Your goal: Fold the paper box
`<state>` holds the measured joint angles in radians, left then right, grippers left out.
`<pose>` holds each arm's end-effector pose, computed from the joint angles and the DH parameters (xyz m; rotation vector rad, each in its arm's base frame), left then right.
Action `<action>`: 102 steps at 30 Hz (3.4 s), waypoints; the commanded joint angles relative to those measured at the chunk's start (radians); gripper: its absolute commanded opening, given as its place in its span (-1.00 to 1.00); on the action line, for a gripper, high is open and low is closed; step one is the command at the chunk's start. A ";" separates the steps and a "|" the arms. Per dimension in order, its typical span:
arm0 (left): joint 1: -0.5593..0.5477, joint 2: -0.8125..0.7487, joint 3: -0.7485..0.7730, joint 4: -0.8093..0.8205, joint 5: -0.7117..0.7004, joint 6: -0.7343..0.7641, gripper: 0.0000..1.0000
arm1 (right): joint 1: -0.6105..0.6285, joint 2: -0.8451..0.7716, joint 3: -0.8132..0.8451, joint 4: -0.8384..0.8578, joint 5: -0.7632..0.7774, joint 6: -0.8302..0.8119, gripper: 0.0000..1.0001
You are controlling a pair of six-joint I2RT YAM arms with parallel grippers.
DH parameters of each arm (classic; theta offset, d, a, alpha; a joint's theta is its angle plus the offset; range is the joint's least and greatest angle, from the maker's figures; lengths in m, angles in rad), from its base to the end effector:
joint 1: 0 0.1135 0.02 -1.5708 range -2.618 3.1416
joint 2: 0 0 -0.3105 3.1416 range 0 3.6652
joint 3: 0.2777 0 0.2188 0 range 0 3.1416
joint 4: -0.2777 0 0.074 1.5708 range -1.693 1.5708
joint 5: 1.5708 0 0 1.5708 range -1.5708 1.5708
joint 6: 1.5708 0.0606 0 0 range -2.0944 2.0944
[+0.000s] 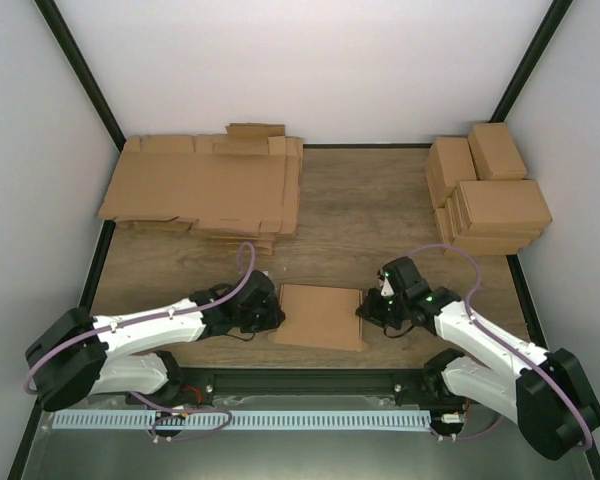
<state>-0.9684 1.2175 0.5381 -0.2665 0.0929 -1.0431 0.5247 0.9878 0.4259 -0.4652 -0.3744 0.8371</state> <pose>0.1045 -0.1618 0.2103 -0.0618 2.7660 -0.8236 0.0984 0.0826 0.1998 0.2907 2.7995 0.9069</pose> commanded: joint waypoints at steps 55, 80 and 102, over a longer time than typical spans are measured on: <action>0.064 -0.070 0.133 -0.207 -0.131 0.152 -0.05 | 0.012 0.015 -0.066 0.033 0.073 -0.068 -0.62; 0.101 0.145 -0.004 0.111 0.081 0.312 -0.61 | 0.013 0.053 -0.068 0.120 -0.042 -0.102 -0.75; 0.107 0.163 0.121 0.009 -0.113 0.318 0.22 | 0.030 0.251 0.117 0.153 0.159 -0.198 -0.35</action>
<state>-0.8524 1.4326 0.6662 -0.2497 0.0036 -0.7055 0.5392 1.2411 0.5282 -0.3397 -0.2531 0.6834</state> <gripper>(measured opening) 0.507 0.287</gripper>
